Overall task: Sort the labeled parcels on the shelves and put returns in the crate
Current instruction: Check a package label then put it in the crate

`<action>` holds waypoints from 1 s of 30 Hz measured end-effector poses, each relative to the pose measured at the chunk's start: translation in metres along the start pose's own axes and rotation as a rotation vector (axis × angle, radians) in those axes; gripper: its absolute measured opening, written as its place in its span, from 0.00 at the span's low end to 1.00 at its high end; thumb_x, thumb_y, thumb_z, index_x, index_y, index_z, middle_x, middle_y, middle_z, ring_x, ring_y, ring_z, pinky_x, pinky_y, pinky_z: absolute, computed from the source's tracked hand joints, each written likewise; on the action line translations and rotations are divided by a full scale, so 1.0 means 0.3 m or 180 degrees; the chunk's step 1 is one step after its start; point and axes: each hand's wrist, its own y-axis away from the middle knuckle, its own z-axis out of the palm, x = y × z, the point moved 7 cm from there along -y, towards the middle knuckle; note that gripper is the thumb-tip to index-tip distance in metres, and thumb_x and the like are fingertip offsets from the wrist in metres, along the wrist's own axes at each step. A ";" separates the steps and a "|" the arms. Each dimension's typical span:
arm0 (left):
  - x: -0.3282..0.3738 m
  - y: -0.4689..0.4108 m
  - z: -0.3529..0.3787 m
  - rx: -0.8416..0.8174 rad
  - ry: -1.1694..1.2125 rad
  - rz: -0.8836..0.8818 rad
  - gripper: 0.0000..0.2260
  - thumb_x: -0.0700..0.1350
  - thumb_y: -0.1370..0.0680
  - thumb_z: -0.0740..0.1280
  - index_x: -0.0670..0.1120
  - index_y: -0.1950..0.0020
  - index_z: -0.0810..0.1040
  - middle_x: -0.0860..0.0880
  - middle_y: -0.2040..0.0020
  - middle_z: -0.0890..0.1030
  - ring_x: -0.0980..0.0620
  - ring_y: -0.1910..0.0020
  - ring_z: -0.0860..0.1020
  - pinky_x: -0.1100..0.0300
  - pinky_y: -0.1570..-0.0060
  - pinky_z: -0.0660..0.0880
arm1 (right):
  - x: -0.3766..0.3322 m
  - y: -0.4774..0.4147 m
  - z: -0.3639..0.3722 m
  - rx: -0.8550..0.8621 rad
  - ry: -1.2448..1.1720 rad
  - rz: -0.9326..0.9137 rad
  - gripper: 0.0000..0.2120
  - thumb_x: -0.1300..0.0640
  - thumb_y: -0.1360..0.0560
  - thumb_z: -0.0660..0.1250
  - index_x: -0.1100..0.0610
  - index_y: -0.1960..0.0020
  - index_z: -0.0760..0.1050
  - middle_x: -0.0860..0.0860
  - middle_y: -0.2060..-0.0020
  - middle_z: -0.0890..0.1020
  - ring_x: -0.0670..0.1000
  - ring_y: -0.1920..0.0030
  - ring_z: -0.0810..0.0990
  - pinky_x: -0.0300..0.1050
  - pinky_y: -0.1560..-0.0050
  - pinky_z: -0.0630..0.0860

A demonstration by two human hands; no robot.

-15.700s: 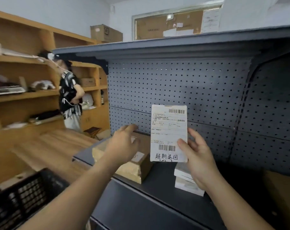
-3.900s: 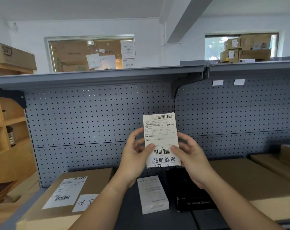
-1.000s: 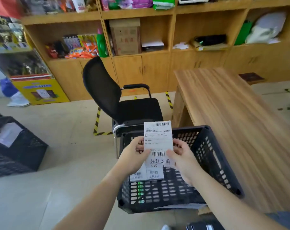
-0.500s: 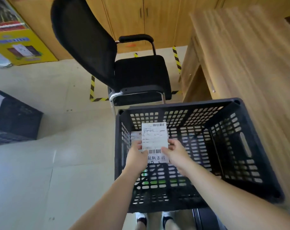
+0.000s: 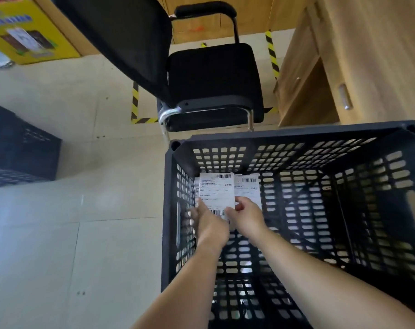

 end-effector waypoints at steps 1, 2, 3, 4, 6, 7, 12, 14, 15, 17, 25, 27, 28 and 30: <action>-0.009 -0.004 0.007 -0.0026 -0.0081 0.0009 0.37 0.35 0.17 0.59 0.55 0.16 0.43 0.50 0.16 0.45 0.43 0.19 0.57 0.47 0.27 0.68 | 0.002 -0.009 0.011 -0.0015 0.0031 0.0005 0.14 0.55 0.25 0.71 0.53 0.40 0.80 0.47 0.55 0.85 0.48 0.55 0.84 0.47 0.49 0.82; -0.018 -0.010 0.013 -0.0049 -0.0174 -0.0004 0.36 0.37 0.17 0.59 0.55 0.16 0.42 0.51 0.16 0.43 0.43 0.18 0.52 0.46 0.24 0.64 | 0.001 -0.014 0.018 -0.0020 0.0064 0.0006 0.13 0.55 0.25 0.71 0.53 0.40 0.80 0.46 0.55 0.85 0.47 0.55 0.84 0.45 0.50 0.82; -0.028 -0.017 0.020 -0.0077 -0.0292 -0.0032 0.35 0.38 0.16 0.59 0.54 0.16 0.42 0.51 0.16 0.41 0.44 0.17 0.49 0.47 0.23 0.61 | 0.003 -0.022 0.026 -0.0016 0.0098 0.0007 0.13 0.55 0.25 0.71 0.53 0.40 0.80 0.44 0.55 0.85 0.45 0.55 0.83 0.41 0.52 0.81; -0.036 -0.021 0.026 -0.0111 -0.0434 -0.0056 0.34 0.40 0.16 0.59 0.53 0.16 0.42 0.51 0.16 0.39 0.44 0.17 0.46 0.46 0.21 0.59 | 0.001 -0.027 0.031 0.0003 0.0119 -0.0002 0.13 0.55 0.24 0.71 0.53 0.41 0.79 0.43 0.55 0.84 0.42 0.56 0.81 0.35 0.56 0.78; -0.048 -0.024 0.041 -0.0167 -0.0761 -0.0069 0.33 0.44 0.15 0.59 0.51 0.16 0.42 0.50 0.17 0.36 0.43 0.17 0.41 0.44 0.20 0.53 | 0.005 -0.036 0.039 0.0040 0.0091 0.0022 0.12 0.58 0.24 0.71 0.53 0.40 0.78 0.40 0.56 0.81 0.37 0.58 0.78 0.26 0.62 0.70; -0.051 -0.022 0.048 -0.0201 -0.0897 -0.0069 0.34 0.44 0.15 0.58 0.51 0.16 0.41 0.50 0.17 0.35 0.42 0.17 0.40 0.44 0.19 0.50 | 0.010 -0.042 0.043 0.0057 0.0074 0.0038 0.13 0.59 0.23 0.70 0.52 0.39 0.77 0.41 0.56 0.81 0.37 0.58 0.77 0.25 0.64 0.68; -0.050 -0.010 0.051 -0.0250 -0.1201 -0.0051 0.42 0.33 0.20 0.61 0.50 0.17 0.36 0.50 0.18 0.32 0.42 0.18 0.40 0.45 0.19 0.47 | 0.004 -0.033 0.044 -0.0106 0.0075 -0.0016 0.16 0.58 0.23 0.70 0.53 0.36 0.78 0.44 0.50 0.84 0.44 0.51 0.80 0.30 0.56 0.70; -0.052 0.005 0.041 -0.0294 -0.1241 -0.0063 0.43 0.30 0.22 0.60 0.50 0.17 0.37 0.51 0.17 0.34 0.44 0.17 0.41 0.45 0.19 0.49 | 0.006 -0.017 0.047 -0.0430 0.0110 0.0000 0.17 0.60 0.22 0.69 0.50 0.35 0.79 0.41 0.49 0.84 0.43 0.48 0.82 0.30 0.54 0.72; -0.049 0.017 0.036 -0.0330 -0.1222 -0.0064 0.43 0.29 0.23 0.59 0.50 0.16 0.38 0.52 0.17 0.36 0.44 0.17 0.42 0.44 0.19 0.51 | 0.001 -0.006 0.047 -0.0617 0.0144 -0.0016 0.18 0.62 0.22 0.68 0.48 0.34 0.79 0.41 0.46 0.85 0.43 0.45 0.82 0.29 0.54 0.73; -0.033 0.059 0.027 -0.0474 -0.1234 0.0025 0.40 0.30 0.22 0.57 0.49 0.16 0.41 0.52 0.16 0.40 0.45 0.17 0.43 0.44 0.19 0.49 | -0.045 0.035 0.024 -0.0888 0.0180 -0.0134 0.20 0.64 0.21 0.65 0.42 0.36 0.77 0.41 0.41 0.84 0.42 0.42 0.82 0.27 0.54 0.72; 0.133 0.308 -0.094 -0.0574 -0.1468 0.0629 0.28 0.42 0.16 0.59 0.43 0.17 0.55 0.44 0.18 0.60 0.45 0.20 0.61 0.55 0.23 0.61 | -0.161 0.246 -0.201 -0.0344 0.0675 -0.0209 0.25 0.55 0.17 0.64 0.51 0.21 0.65 0.49 0.26 0.73 0.45 0.46 0.79 0.35 0.54 0.74; 0.234 0.396 -0.149 -0.0560 -0.1488 0.0925 0.25 0.44 0.16 0.61 0.44 0.19 0.60 0.46 0.21 0.66 0.50 0.28 0.72 0.64 0.32 0.70 | -0.219 0.330 -0.277 -0.0224 0.0800 -0.0413 0.23 0.56 0.17 0.65 0.51 0.23 0.67 0.48 0.27 0.73 0.40 0.56 0.77 0.31 0.62 0.72; 0.292 0.446 -0.181 -0.0545 -0.1510 0.1087 0.24 0.44 0.16 0.61 0.45 0.20 0.62 0.48 0.23 0.69 0.56 0.37 0.77 0.71 0.42 0.73 | -0.265 0.377 -0.321 -0.0157 0.0866 -0.0531 0.22 0.56 0.17 0.65 0.50 0.24 0.69 0.47 0.28 0.73 0.40 0.57 0.78 0.31 0.62 0.73; 0.419 0.543 -0.258 -0.0369 -0.1530 0.1491 0.20 0.44 0.16 0.62 0.47 0.24 0.69 0.50 0.30 0.75 0.60 0.50 0.79 0.75 0.58 0.72 | -0.378 0.476 -0.418 0.0044 0.0985 -0.0826 0.21 0.56 0.19 0.67 0.50 0.26 0.72 0.48 0.29 0.76 0.41 0.48 0.81 0.34 0.47 0.78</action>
